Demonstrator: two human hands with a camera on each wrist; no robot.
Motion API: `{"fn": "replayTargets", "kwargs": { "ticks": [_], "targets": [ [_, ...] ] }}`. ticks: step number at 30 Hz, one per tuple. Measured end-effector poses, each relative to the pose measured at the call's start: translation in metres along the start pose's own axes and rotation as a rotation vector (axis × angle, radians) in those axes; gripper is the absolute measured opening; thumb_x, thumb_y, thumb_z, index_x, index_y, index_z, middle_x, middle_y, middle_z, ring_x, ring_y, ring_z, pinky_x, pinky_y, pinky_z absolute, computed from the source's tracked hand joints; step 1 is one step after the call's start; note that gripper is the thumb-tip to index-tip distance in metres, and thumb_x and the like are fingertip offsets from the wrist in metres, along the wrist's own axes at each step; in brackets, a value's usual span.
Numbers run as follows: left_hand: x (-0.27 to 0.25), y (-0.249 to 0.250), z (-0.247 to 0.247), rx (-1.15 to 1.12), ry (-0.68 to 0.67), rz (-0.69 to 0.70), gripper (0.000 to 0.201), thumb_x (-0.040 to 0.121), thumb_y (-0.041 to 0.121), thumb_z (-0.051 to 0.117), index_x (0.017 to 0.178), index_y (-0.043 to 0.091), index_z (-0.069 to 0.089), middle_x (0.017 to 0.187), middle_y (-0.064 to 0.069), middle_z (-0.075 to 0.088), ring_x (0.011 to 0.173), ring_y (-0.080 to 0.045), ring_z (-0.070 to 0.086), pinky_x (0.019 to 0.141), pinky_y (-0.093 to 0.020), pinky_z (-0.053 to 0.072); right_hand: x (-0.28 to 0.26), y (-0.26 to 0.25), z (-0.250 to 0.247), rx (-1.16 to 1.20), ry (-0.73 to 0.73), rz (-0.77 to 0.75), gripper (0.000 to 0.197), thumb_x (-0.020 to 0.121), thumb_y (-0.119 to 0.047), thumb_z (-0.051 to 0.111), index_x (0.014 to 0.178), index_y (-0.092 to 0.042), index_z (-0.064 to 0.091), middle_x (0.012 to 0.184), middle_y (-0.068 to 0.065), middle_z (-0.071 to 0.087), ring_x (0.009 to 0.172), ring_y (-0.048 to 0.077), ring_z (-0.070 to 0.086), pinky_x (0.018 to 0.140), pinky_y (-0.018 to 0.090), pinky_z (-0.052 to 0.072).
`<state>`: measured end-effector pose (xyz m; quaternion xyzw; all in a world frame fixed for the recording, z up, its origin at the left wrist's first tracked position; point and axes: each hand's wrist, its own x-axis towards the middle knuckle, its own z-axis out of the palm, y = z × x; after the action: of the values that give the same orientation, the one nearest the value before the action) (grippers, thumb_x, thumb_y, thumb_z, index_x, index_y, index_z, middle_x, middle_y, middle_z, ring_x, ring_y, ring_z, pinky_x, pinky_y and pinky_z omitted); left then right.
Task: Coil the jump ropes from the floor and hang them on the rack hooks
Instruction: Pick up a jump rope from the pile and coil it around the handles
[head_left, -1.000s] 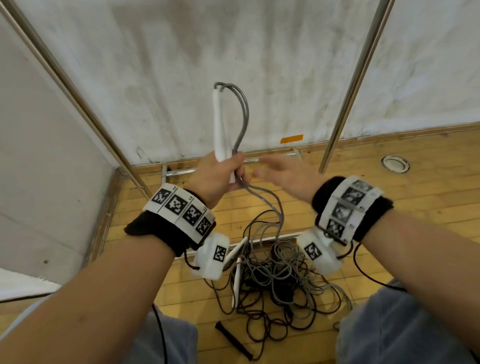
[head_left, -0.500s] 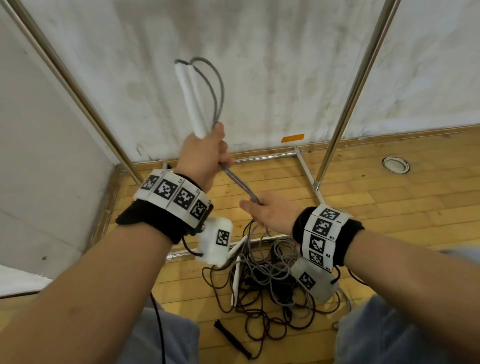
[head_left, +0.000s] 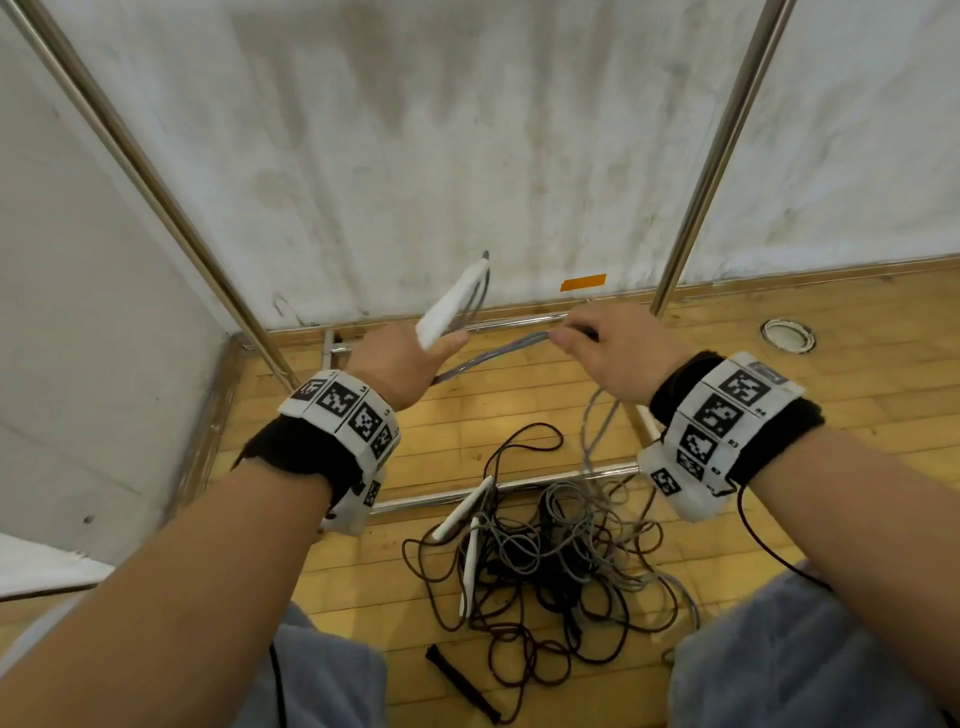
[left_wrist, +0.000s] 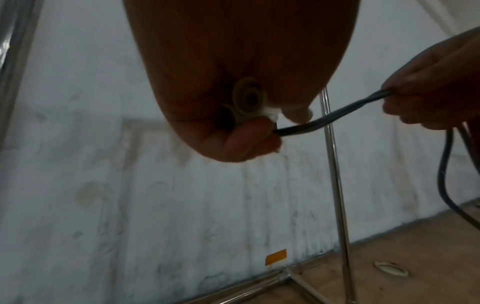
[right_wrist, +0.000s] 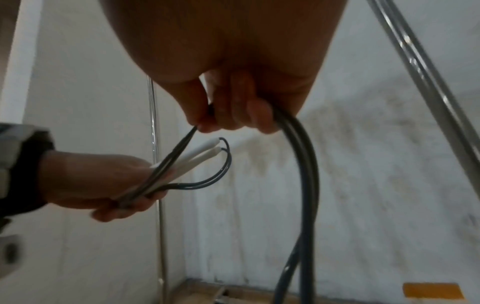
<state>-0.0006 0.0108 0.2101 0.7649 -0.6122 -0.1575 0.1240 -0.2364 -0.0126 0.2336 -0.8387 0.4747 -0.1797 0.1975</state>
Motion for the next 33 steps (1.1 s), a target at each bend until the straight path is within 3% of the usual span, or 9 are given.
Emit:
{"fn": "replayTargets", "kwargs": {
  "ticks": [4, 8, 11, 16, 21, 24, 26, 28, 33],
  "targets": [
    [-0.009, 0.018, 0.004, -0.027, -0.162, 0.1, 0.067, 0.08, 0.077, 0.03, 0.07, 0.014, 0.052, 0.061, -0.002, 0.054, 0.049, -0.016, 0.048, 0.048, -0.029, 0.038, 0.004, 0.006, -0.009, -0.073, 0.127, 0.049, 0.03, 0.097, -0.037, 0.043, 0.076, -0.019, 0.055, 0.063, -0.003, 0.051, 0.06, 0.014, 0.047, 0.051, 0.025, 0.032],
    [-0.016, 0.027, 0.012, 0.197, -0.248, 0.188, 0.073, 0.068, 0.084, 0.044, 0.086, 0.015, 0.058, 0.071, -0.003, 0.062, 0.063, -0.02, 0.058, 0.06, -0.034, 0.049, 0.004, -0.001, -0.012, -0.104, 0.204, -0.05, 0.029, 0.097, -0.037, 0.043, 0.074, -0.022, 0.05, 0.061, -0.009, 0.045, 0.062, 0.016, 0.045, 0.058, 0.029, 0.029],
    [-0.021, 0.033, 0.021, 0.356, -0.245, 0.245, 0.048, 0.087, 0.06, 0.049, 0.106, 0.017, 0.058, 0.077, 0.0, 0.06, 0.065, -0.017, 0.056, 0.055, -0.03, 0.044, 0.004, -0.011, -0.014, -0.099, 0.227, -0.161, 0.027, 0.097, -0.037, 0.043, 0.08, -0.022, 0.057, 0.067, -0.009, 0.047, 0.067, 0.015, 0.046, 0.062, 0.028, 0.03],
    [-0.033, 0.038, 0.029, 0.318, -0.173, 0.329, 0.011, 0.095, 0.029, 0.046, 0.101, 0.02, 0.048, 0.072, 0.009, 0.047, 0.058, -0.008, 0.043, 0.046, -0.023, 0.026, 0.007, -0.012, -0.018, -0.118, 0.233, -0.172, 0.034, 0.093, -0.043, 0.048, 0.085, -0.015, 0.065, 0.073, -0.001, 0.058, 0.07, 0.017, 0.051, 0.063, 0.031, 0.038],
    [-0.036, 0.038, 0.019, 0.093, -0.162, 0.478, 0.014, 0.095, 0.026, 0.052, 0.106, 0.017, 0.052, 0.088, 0.002, 0.058, 0.067, -0.011, 0.046, 0.053, -0.017, 0.028, 0.015, 0.014, -0.029, 0.144, 0.131, 0.101, 0.037, 0.079, -0.05, 0.066, 0.059, -0.019, 0.06, 0.049, -0.008, 0.042, 0.047, 0.006, 0.039, 0.048, 0.021, 0.031],
    [-0.04, 0.04, 0.008, -0.116, -0.167, 0.494, 0.019, 0.094, 0.026, 0.056, 0.112, 0.022, 0.054, 0.081, 0.013, 0.056, 0.066, -0.002, 0.049, 0.053, -0.013, 0.031, 0.019, 0.024, -0.034, 0.293, 0.053, 0.137, 0.036, 0.08, -0.04, 0.069, 0.051, -0.023, 0.057, 0.039, -0.012, 0.037, 0.038, 0.002, 0.036, 0.041, 0.012, 0.029],
    [-0.043, 0.043, 0.001, -0.259, -0.158, 0.455, 0.015, 0.094, 0.031, 0.055, 0.107, 0.036, 0.052, 0.071, 0.018, 0.054, 0.059, 0.003, 0.05, 0.051, -0.013, 0.033, 0.021, 0.026, -0.033, 0.299, 0.013, 0.123, 0.032, 0.085, -0.028, 0.067, 0.054, -0.024, 0.058, 0.047, -0.012, 0.043, 0.042, 0.003, 0.039, 0.046, 0.015, 0.031],
    [-0.044, 0.045, -0.007, -0.443, -0.15, 0.42, 0.01, 0.094, 0.03, 0.055, 0.092, 0.04, 0.053, 0.062, 0.023, 0.054, 0.05, 0.004, 0.047, 0.047, -0.011, 0.036, 0.02, 0.023, -0.026, 0.329, -0.005, 0.134, 0.023, 0.085, -0.036, 0.065, 0.065, -0.026, 0.063, 0.058, -0.005, 0.05, 0.049, 0.006, 0.042, 0.049, 0.017, 0.034],
    [-0.04, 0.045, -0.015, -0.819, -0.04, 0.231, 0.007, 0.092, 0.02, 0.058, 0.087, 0.016, 0.06, 0.047, 0.016, 0.044, 0.045, -0.006, 0.037, 0.044, -0.024, 0.035, 0.013, 0.006, 0.008, 0.359, -0.025, 0.118, 0.026, 0.088, -0.047, 0.056, 0.074, -0.027, 0.066, 0.061, -0.008, 0.052, 0.061, 0.013, 0.051, 0.06, 0.027, 0.041]
  ]
}}
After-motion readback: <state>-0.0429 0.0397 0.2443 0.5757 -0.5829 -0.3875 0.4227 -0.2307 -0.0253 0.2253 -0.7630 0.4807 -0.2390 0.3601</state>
